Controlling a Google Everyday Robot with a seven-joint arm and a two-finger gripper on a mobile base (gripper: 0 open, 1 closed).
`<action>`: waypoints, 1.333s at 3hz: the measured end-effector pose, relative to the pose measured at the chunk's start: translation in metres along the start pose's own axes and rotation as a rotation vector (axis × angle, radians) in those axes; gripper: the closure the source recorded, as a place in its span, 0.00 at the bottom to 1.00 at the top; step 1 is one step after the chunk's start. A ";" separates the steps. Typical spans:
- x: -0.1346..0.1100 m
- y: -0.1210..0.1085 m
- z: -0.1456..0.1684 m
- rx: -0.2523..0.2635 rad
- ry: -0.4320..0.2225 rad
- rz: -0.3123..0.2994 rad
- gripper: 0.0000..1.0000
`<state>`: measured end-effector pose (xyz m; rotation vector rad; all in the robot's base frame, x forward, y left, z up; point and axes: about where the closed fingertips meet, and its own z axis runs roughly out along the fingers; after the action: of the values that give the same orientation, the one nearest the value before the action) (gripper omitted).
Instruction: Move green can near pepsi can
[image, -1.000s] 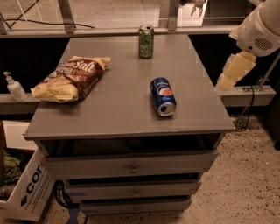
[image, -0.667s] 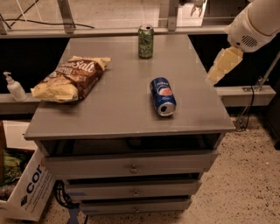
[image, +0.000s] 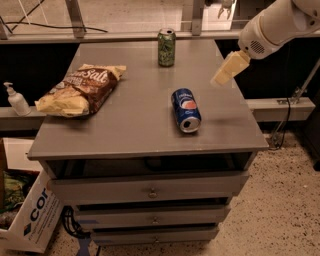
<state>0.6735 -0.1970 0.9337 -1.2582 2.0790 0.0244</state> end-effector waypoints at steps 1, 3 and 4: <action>0.000 0.000 0.000 0.000 0.000 0.000 0.00; -0.026 0.001 0.033 -0.049 -0.153 -0.029 0.00; -0.048 -0.015 0.063 -0.038 -0.228 -0.022 0.00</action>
Offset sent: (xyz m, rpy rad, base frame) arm 0.0023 0.0237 -0.0081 0.1313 -0.0704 0.1289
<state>0.7338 -0.1450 0.9180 -1.2396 1.8764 0.1900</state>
